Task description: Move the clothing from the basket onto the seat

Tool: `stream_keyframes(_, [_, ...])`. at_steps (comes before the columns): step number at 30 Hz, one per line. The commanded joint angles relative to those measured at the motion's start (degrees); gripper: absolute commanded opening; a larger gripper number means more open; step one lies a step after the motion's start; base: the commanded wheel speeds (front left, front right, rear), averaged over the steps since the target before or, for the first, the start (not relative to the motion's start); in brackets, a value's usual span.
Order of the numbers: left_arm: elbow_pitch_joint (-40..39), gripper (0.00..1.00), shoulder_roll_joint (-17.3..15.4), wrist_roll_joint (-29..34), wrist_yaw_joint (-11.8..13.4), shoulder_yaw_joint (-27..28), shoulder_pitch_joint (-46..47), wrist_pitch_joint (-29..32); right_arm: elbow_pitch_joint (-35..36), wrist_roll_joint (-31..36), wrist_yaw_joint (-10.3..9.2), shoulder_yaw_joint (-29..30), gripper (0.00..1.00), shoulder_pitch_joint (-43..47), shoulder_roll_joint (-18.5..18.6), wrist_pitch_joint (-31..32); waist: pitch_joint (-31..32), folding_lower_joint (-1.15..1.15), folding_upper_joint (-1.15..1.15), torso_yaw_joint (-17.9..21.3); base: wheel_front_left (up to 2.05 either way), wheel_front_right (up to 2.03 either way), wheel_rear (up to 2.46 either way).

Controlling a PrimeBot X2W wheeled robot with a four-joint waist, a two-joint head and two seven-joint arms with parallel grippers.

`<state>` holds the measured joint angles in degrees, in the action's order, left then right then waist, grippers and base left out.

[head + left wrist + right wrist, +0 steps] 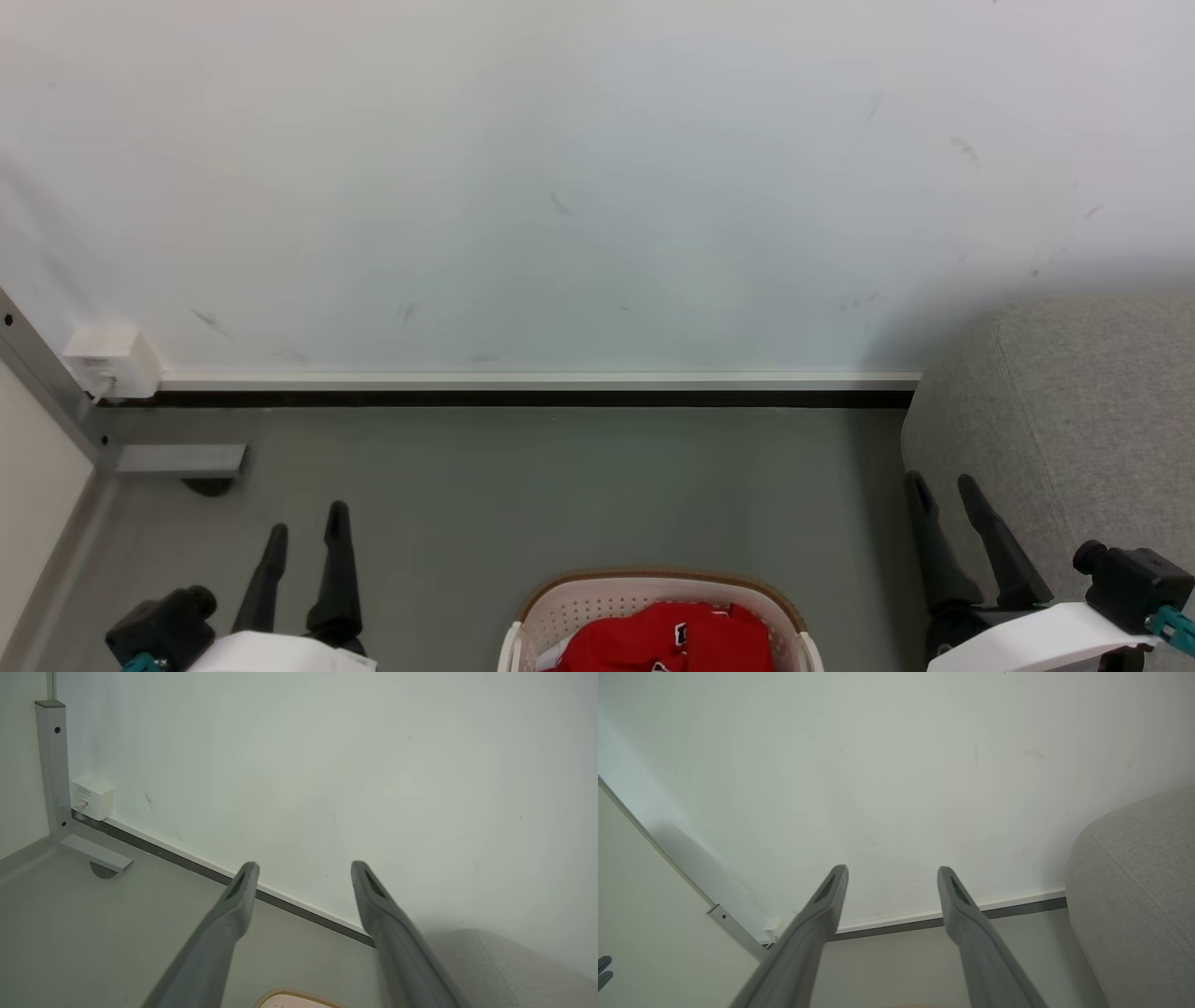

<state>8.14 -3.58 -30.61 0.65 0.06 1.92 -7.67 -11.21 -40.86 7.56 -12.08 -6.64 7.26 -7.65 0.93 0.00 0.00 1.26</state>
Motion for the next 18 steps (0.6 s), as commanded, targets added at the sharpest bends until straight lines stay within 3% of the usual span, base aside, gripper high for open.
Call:
stream_keyframes(1, [-0.8,1.0,-0.8,2.2,0.4,-0.2,0.0,-0.6,0.1,1.9,-0.07,-0.2,1.0,-1.2,0.5,-0.6,0.1,0.0,0.0,0.0,0.0,0.0,0.0])
stream_keyframes(18, [-1.0,1.0,-1.6,11.5,2.4,-1.8,-0.6,-3.0,-0.2,11.1,-0.09,0.2,1.0,-1.5,-0.7,-3.1,0.5,0.0,0.0,0.3,0.0,0.0,0.0])
